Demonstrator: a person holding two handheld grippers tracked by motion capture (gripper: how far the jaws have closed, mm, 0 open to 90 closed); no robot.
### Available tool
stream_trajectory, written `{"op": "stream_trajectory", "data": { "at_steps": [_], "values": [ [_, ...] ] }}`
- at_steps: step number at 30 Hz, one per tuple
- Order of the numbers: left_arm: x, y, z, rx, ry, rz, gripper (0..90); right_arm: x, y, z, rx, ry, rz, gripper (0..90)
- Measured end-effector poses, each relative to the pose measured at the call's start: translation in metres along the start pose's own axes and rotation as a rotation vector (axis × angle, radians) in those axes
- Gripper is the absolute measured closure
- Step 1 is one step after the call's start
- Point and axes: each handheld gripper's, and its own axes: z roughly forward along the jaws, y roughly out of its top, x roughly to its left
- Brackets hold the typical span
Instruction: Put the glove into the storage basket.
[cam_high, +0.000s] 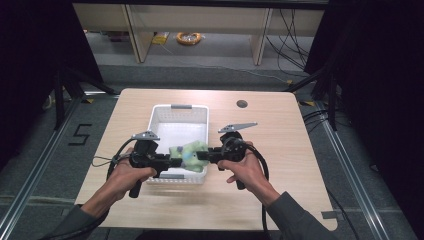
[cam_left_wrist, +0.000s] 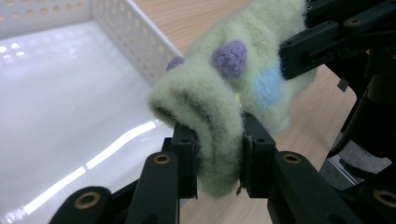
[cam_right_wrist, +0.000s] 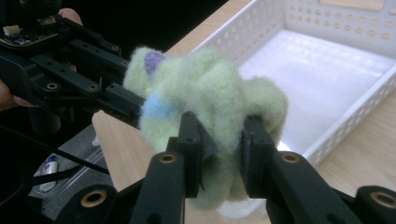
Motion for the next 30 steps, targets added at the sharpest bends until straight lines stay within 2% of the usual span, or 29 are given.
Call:
{"op": "stream_trajectory", "data": {
  "at_steps": [1, 3, 8, 10, 12, 16, 19, 20, 22, 27, 30],
  "values": [
    [0.003, 0.0, 0.0, -0.002, 0.002, -0.009, 70.9, -0.001, 0.001, 0.002, -0.005, -0.014, -0.02, 73.6],
    [0.006, -0.001, 0.0, 0.002, 0.004, -0.012, 71.0, -0.002, 0.003, 0.01, 0.003, 0.003, 0.003, 73.6],
    [0.018, -0.002, 0.001, 0.016, 0.022, -0.03, 70.9, -0.005, 0.008, 0.019, 0.018, -0.01, -0.002, 73.6],
    [0.022, -0.003, 0.001, 0.021, 0.022, -0.042, 70.9, -0.005, 0.008, 0.026, 0.026, 0.001, 0.013, 73.6],
    [0.027, -0.005, 0.002, 0.034, 0.024, -0.055, 70.7, -0.007, 0.009, 0.031, 0.031, -0.009, 0.014, 73.5],
    [0.038, -0.007, 0.002, 0.042, 0.047, -0.072, 70.6, -0.012, 0.011, 0.046, 0.051, 0.003, 0.038, 73.4],
    [0.043, -0.008, 0.003, 0.06, 0.051, -0.075, 70.7, -0.014, 0.013, 0.053, 0.061, 0.003, 0.033, 73.4],
    [0.048, -0.01, 0.005, 0.064, 0.053, -0.095, 70.6, -0.014, 0.013, 0.059, 0.076, -0.008, 0.044, 73.4],
    [0.052, -0.012, 0.007, 0.07, 0.055, -0.103, 70.6, -0.016, 0.013, 0.064, 0.082, -0.012, 0.035, 73.3],
    [0.057, -0.017, 0.012, 0.089, 0.055, -0.122, 70.4, -0.02, 0.011, 0.074, 0.111, -0.01, 0.059, 72.7],
    [0.059, -0.018, 0.017, 0.109, 0.07, -0.115, 70.3, -0.023, 0.009, 0.078, 0.131, -0.027, 0.059, 72.4]
  ]
}}
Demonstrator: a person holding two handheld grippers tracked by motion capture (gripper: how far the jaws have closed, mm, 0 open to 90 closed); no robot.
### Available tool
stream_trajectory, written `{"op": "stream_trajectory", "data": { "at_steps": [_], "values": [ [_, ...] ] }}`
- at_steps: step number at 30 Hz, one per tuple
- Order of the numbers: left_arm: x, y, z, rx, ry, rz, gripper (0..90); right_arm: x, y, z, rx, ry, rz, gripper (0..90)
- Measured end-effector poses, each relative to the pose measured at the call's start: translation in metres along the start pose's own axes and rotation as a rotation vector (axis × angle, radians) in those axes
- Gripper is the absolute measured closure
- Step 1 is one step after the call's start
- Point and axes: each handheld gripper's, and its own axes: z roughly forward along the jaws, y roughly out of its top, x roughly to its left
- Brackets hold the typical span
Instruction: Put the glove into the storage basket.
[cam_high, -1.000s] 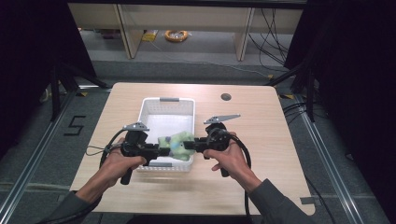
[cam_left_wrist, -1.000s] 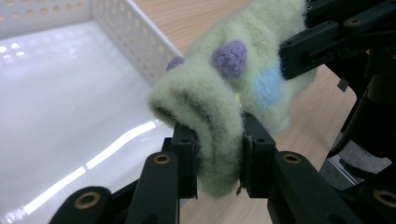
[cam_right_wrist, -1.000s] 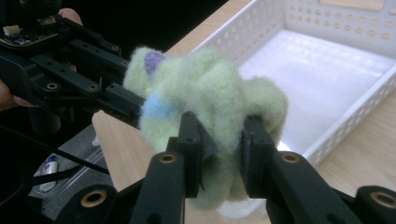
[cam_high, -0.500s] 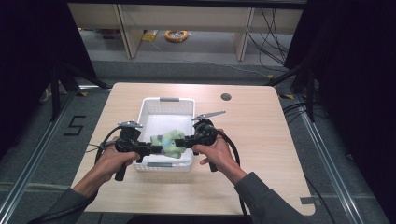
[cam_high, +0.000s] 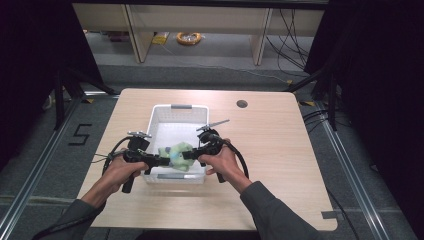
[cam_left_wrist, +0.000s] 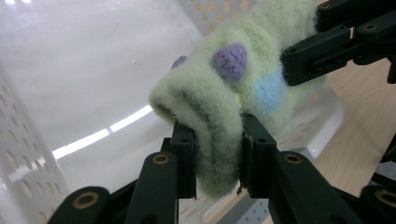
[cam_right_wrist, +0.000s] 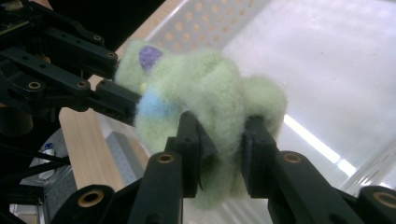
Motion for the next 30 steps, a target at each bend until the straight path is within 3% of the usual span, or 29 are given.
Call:
{"op": "stream_trajectory", "data": {
  "at_steps": [2, 5, 10, 15, 17, 19, 23, 26, 30],
  "values": [
    [0.0, -0.001, 0.002, 0.013, 0.006, 0.002, 70.1, 0.0, -0.001, 0.003, 0.02, -0.001, 0.015, 71.8],
    [0.0, -0.001, 0.004, 0.023, 0.016, 0.015, 70.0, -0.003, -0.001, 0.006, 0.023, -0.012, -0.002, 71.4],
    [0.0, -0.001, 0.007, 0.072, 0.044, 0.057, 69.5, -0.005, -0.004, 0.012, 0.047, -0.014, 0.0, 70.6],
    [0.0, -0.001, 0.01, 0.072, 0.05, 0.044, 68.7, -0.005, -0.004, 0.014, 0.065, -0.037, 0.0, 70.3],
    [0.004, -0.001, 0.01, 0.099, 0.049, 0.059, 68.1, -0.005, -0.004, 0.017, 0.081, -0.035, -0.011, 70.0],
    [0.003, -0.002, 0.014, 0.094, 0.061, 0.037, 67.9, -0.005, -0.004, 0.021, 0.101, -0.044, 0.013, 69.3],
    [0.004, -0.002, 0.016, 0.103, 0.066, 0.042, 66.1, -0.004, -0.003, 0.026, 0.123, -0.065, -0.005, 69.1],
    [0.005, -0.001, 0.017, 0.139, 0.074, 0.068, 62.8, -0.004, -0.002, 0.027, 0.131, -0.08, -0.014, 68.9],
    [0.004, 0.0, 0.019, 0.135, 0.094, 0.068, 56.7, -0.004, -0.002, 0.028, 0.157, -0.099, -0.026, 67.4]
  ]
}}
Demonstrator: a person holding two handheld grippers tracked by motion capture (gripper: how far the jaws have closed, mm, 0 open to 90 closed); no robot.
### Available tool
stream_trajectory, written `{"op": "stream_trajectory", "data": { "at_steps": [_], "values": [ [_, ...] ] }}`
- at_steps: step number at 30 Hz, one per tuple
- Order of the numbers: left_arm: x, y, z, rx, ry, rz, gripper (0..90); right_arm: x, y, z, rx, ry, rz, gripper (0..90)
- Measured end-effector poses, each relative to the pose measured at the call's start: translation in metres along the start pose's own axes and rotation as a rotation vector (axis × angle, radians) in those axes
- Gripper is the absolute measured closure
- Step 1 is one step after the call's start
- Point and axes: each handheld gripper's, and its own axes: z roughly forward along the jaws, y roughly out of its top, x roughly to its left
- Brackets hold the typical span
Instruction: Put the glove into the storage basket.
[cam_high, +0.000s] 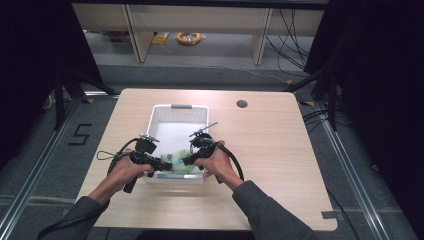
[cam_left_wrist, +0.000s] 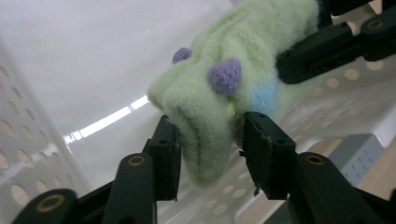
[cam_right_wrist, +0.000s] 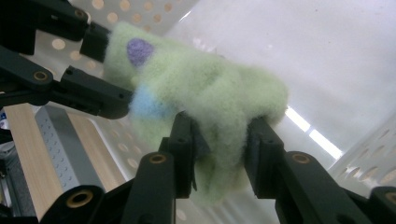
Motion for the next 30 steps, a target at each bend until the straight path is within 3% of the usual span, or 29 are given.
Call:
{"op": "stream_trajectory", "data": {
  "at_steps": [3, 8, 9, 13, 17, 23, 24, 25, 27, 30],
  "values": [
    [0.001, 0.002, -0.002, -0.026, 0.028, -0.012, 53.4, 0.001, 0.001, 0.001, 0.004, -0.024, -0.027, 65.2],
    [0.002, 0.004, -0.003, -0.027, 0.055, -0.02, 47.0, 0.004, 0.005, 0.001, 0.043, -0.073, -0.04, 57.1],
    [0.001, 0.004, -0.003, -0.035, 0.053, -0.037, 46.3, 0.003, 0.005, 0.002, 0.037, -0.082, -0.055, 55.9],
    [0.002, 0.004, -0.005, -0.038, 0.056, -0.026, 44.9, 0.002, 0.006, -0.002, 0.025, -0.089, -0.057, 51.4],
    [0.002, 0.005, -0.008, -0.06, 0.069, -0.024, 43.6, 0.003, 0.01, -0.011, 0.016, -0.114, -0.089, 45.6],
    [-0.002, 0.007, -0.013, -0.087, 0.064, -0.026, 41.5, 0.004, 0.012, -0.025, -0.026, -0.092, -0.096, 43.9],
    [-0.003, 0.008, -0.014, -0.089, 0.061, -0.024, 41.3, 0.005, 0.011, -0.027, -0.02, -0.097, -0.074, 43.5],
    [-0.005, 0.007, -0.014, -0.096, 0.061, -0.02, 41.2, 0.004, 0.011, -0.028, -0.036, -0.096, -0.096, 43.4],
    [-0.007, 0.008, -0.015, -0.111, 0.056, -0.024, 39.9, 0.005, 0.01, -0.032, -0.02, -0.091, -0.057, 42.9],
    [-0.01, 0.008, -0.018, -0.118, 0.057, -0.03, 38.1, 0.002, 0.008, -0.038, -0.041, -0.089, -0.063, 42.1]
  ]
}}
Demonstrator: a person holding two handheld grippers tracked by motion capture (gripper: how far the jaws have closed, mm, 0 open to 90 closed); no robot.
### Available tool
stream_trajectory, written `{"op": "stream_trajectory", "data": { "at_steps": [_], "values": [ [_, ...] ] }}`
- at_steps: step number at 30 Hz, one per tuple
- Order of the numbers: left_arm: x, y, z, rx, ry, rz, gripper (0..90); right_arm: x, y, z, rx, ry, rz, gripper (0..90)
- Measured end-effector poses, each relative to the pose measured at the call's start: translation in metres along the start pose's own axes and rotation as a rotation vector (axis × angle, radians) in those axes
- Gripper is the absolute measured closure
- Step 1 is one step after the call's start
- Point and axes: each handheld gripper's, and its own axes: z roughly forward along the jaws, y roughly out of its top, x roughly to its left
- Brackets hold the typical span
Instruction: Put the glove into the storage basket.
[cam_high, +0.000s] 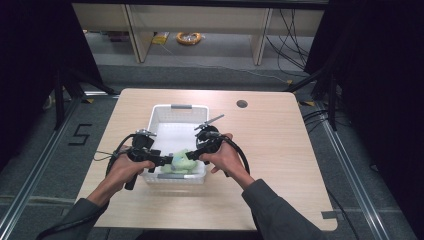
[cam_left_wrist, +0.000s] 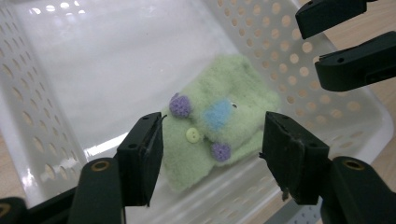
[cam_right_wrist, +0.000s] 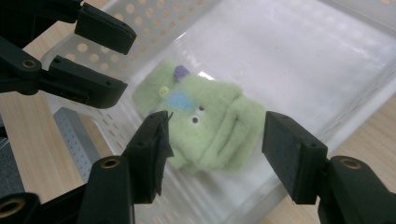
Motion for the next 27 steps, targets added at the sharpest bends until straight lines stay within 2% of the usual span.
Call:
{"op": "stream_trajectory", "data": {
  "at_steps": [1, 2, 3, 4, 9, 10, 11, 13, 14, 15, 16, 20, 21, 22, 24, 27],
  "values": [
    [-0.001, 0.0, -0.001, -0.001, -0.002, -0.001, 37.2, 0.001, -0.001, -0.001, 0.002, -0.013, 0.015, 42.1],
    [-0.002, 0.0, -0.001, -0.009, -0.007, -0.004, 36.9, -0.001, -0.002, -0.003, -0.017, 0.006, -0.014, 42.0],
    [-0.003, -0.001, -0.002, -0.016, -0.003, -0.003, 36.9, -0.001, -0.003, -0.005, -0.009, 0.012, 0.005, 41.9],
    [-0.004, -0.001, -0.003, -0.02, -0.005, -0.002, 36.9, -0.004, -0.004, -0.006, -0.036, 0.022, -0.028, 41.7],
    [-0.01, -0.004, -0.006, -0.055, -0.021, -0.023, 34.7, -0.006, -0.009, -0.014, -0.051, 0.031, -0.03, 40.6],
    [-0.012, -0.004, -0.007, -0.067, -0.025, -0.029, 34.3, -0.007, -0.012, -0.018, -0.068, 0.019, -0.02, 39.9],
    [-0.014, -0.005, -0.009, -0.062, -0.036, -0.011, 33.8, -0.006, -0.013, -0.021, -0.047, 0.016, 0.007, 39.7],
    [-0.018, -0.007, -0.01, -0.06, -0.044, -0.005, 33.0, -0.01, -0.015, -0.024, -0.067, 0.025, -0.011, 38.9],
    [-0.02, -0.008, -0.009, -0.067, -0.044, -0.01, 32.4, -0.011, -0.016, -0.026, -0.063, 0.022, 0.017, 38.7],
    [-0.021, -0.009, -0.01, -0.057, -0.051, -0.001, 32.0, -0.012, -0.017, -0.027, -0.082, 0.033, -0.005, 38.7],
    [-0.023, -0.009, -0.009, -0.074, -0.051, -0.011, 31.5, -0.014, -0.019, -0.029, -0.085, 0.022, -0.007, 38.7],
    [-0.027, -0.01, -0.01, -0.068, -0.065, -0.004, 29.7, -0.016, -0.024, -0.035, -0.094, 0.045, 0.004, 37.7],
    [-0.027, -0.01, -0.01, -0.068, -0.065, -0.004, 29.4, -0.018, -0.025, -0.036, -0.103, 0.035, -0.016, 36.9],
    [-0.03, -0.011, -0.01, -0.074, -0.062, -0.004, 29.0, -0.017, -0.027, -0.038, -0.098, 0.026, 0.007, 36.7],
    [-0.032, -0.011, -0.01, -0.078, -0.068, -0.009, 28.4, -0.017, -0.03, -0.04, -0.105, 0.051, 0.001, 36.3],
    [-0.035, -0.012, -0.01, -0.08, -0.078, -0.003, 27.9, -0.018, -0.033, -0.044, -0.116, 0.054, -0.004, 35.8]
  ]
}}
